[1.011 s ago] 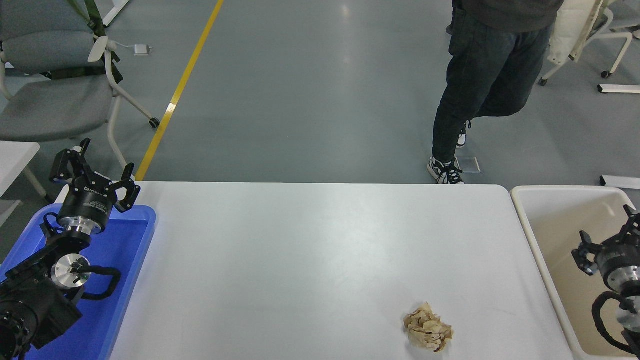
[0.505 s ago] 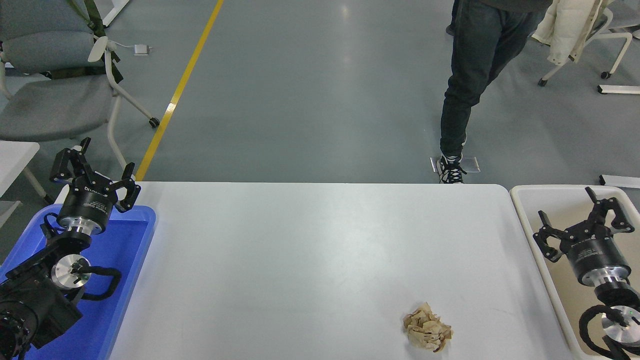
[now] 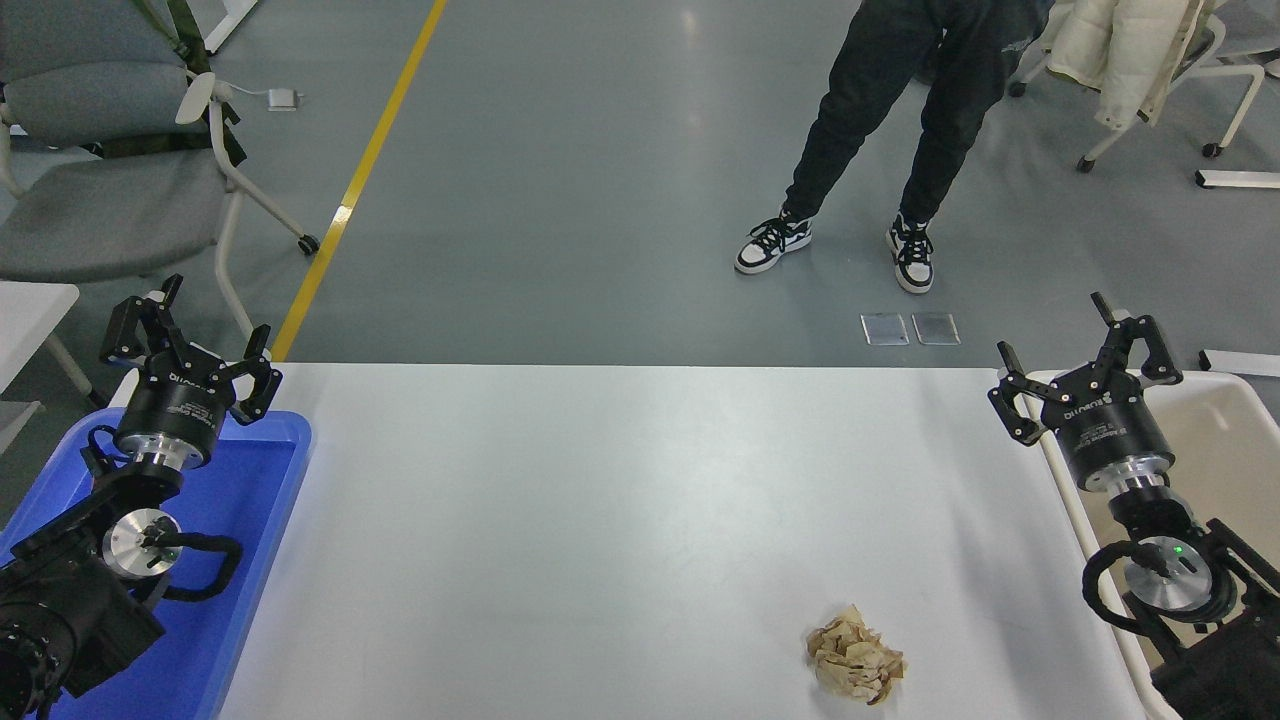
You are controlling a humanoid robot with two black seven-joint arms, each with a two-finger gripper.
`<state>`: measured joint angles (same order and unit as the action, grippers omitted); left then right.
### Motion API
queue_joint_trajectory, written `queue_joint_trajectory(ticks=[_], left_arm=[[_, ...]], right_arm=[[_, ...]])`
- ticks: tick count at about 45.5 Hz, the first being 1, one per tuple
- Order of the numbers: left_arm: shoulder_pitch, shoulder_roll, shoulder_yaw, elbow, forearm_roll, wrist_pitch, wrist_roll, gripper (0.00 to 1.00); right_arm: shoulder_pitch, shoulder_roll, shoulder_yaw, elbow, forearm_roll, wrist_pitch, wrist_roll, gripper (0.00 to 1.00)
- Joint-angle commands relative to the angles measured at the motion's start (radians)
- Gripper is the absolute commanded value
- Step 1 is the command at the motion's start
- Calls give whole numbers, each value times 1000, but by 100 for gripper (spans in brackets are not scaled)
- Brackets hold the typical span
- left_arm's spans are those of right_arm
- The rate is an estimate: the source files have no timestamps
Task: Clean the table surface
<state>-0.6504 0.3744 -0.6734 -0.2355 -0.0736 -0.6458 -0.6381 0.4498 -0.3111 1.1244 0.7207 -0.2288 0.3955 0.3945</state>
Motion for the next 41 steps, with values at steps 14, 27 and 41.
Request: queue_joint_trajectory(ticks=[14,27,41], left_arm=[[0,0,0,-1,0,0,0,100],[0,0,0,-1,0,0,0,100],[0,0,0,-1,0,-2,0,100]], right_arm=[[49,-17,-172,187,-352,-266,58,99],[81,-115,-485,382,-639,-509,-31,99],[207,-293,-733,522,-851,-429,-91,99]])
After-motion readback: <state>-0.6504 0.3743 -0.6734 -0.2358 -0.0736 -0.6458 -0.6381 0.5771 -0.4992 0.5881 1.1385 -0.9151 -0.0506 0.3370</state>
